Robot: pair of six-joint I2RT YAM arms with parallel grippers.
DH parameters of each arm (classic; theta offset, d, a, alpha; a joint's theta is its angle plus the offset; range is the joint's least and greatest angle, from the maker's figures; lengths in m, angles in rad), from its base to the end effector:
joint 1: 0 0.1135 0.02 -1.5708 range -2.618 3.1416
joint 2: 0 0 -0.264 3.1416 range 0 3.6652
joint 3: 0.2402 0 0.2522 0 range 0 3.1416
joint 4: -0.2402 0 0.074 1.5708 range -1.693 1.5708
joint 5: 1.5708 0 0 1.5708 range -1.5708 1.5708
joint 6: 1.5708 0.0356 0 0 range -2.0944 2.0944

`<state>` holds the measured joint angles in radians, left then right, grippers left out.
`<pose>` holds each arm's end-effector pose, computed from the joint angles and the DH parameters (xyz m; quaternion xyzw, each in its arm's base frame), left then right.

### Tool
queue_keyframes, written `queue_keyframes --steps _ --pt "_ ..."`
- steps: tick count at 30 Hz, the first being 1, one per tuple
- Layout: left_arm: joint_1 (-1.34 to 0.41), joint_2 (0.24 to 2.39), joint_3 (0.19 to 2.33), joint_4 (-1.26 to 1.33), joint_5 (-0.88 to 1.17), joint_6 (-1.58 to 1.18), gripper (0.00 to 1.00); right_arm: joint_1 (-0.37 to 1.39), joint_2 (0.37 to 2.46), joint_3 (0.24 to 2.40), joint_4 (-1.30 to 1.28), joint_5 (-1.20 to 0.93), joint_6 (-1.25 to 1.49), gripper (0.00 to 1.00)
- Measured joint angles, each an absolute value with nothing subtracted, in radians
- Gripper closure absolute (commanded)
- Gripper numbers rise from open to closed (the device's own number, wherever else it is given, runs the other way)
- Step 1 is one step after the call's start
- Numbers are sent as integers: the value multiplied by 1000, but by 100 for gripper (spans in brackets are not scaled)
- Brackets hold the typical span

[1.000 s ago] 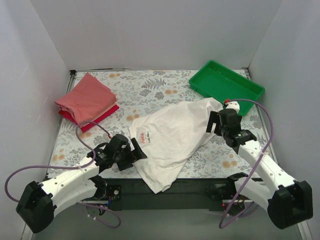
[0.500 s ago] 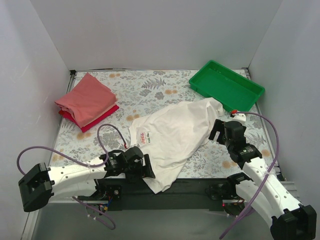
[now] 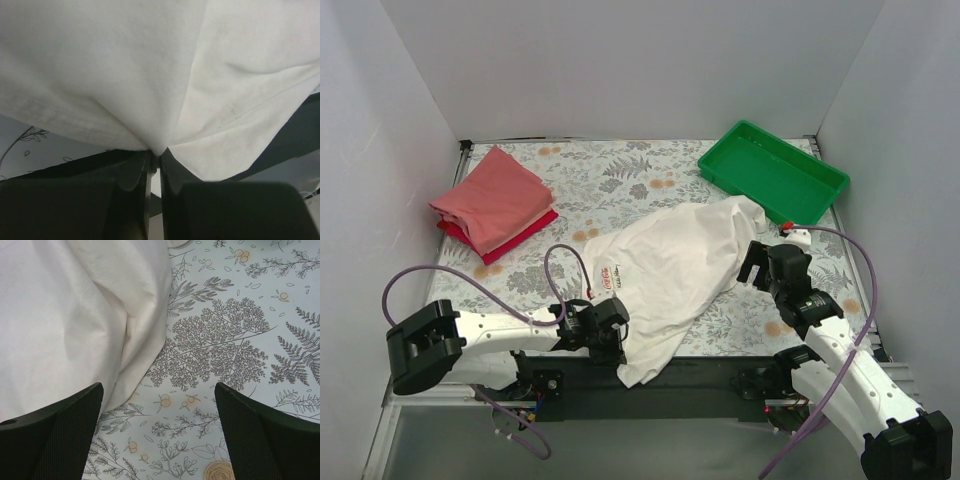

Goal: Fold and stack the t-shirts
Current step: Flatten the tshirt out

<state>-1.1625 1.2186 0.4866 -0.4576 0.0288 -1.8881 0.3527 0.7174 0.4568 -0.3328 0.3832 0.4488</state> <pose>0.0753 -0.1766 0.1405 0.3459 -0.9189 0.1899 0.0055 0.1566 0.0434 0.2221 0.1309 0.8615 0.0250 0.4900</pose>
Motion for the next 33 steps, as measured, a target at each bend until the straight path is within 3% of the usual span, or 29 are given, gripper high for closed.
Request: queue_keyframes --steps 6,14,23,26,30,33 --pt "-1178 1203 501 -438 20 -1880 100 353 698 443 -331 378 444 2" --pt "-1155 1056 733 -625 -292 -1889 100 353 697 443 -327 325 434 3" --pt "-769 1080 839 -611 -389 -1745 100 353 707 418 -327 268 432 12" --pt "-721 1137 846 -598 -376 -1707 100 353 741 414 -327 262 436 14" --pt "-677 1217 869 -574 -339 -1666 100 353 825 414 -311 257 447 25" --pt "-652 1243 873 -552 -311 -1646 100 351 888 414 -276 211 453 26"
